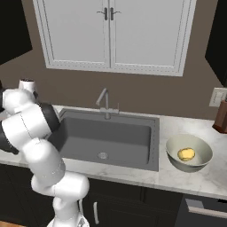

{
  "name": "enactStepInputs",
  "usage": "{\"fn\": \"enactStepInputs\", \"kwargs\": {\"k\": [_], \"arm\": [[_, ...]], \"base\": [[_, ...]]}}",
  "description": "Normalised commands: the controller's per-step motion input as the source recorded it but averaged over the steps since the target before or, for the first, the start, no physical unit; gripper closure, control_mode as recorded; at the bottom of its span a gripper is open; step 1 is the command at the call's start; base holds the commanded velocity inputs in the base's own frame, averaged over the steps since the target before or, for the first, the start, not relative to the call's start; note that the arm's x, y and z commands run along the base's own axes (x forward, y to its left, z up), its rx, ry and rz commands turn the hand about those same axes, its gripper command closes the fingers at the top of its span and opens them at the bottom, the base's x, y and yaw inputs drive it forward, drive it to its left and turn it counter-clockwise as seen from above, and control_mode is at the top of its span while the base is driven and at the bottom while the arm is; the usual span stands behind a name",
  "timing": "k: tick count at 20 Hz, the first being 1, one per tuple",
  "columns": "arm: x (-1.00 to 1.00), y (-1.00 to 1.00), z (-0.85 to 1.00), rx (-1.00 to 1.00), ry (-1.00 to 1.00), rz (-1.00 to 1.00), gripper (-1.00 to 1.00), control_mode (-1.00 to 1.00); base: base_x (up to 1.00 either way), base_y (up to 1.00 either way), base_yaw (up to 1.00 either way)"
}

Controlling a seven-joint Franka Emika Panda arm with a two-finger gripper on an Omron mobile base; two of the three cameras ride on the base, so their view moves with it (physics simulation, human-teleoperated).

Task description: There is a mixed pile of frozen fruits and vegetables on the counter. Locate all the frozen vegetables and place the items in a bowl on the counter. Take all the frozen fruits and defrost them in a running sink.

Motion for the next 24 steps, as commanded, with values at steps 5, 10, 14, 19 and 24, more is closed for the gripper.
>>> {"fn": "enactStepInputs", "kwargs": {"k": [5, 10, 14, 19, 24], "arm": [[0.11, 0.22, 0.0, -0.04, 0.1, 0.08, -1.0, -1.0], [0.2, 0.13, -0.13, 0.0, -0.14, 0.0, -1.0, -1.0], [0.29, 0.48, -0.43, 0.0, -0.19, 0.0, -1.0, -1.0], [0.06, 0.55, -0.38, 0.0, -0.08, 0.0, -1.0, -1.0], [0.0, 0.37, -0.3, 0.0, 0.0, 0.0, -1.0, -1.0]], "base": [[0.0, 0.0, 0.0], [0.0, 0.0, 0.0], [0.0, 0.0, 0.0], [0.0, 0.0, 0.0], [0.0, 0.0, 0.0]]}}
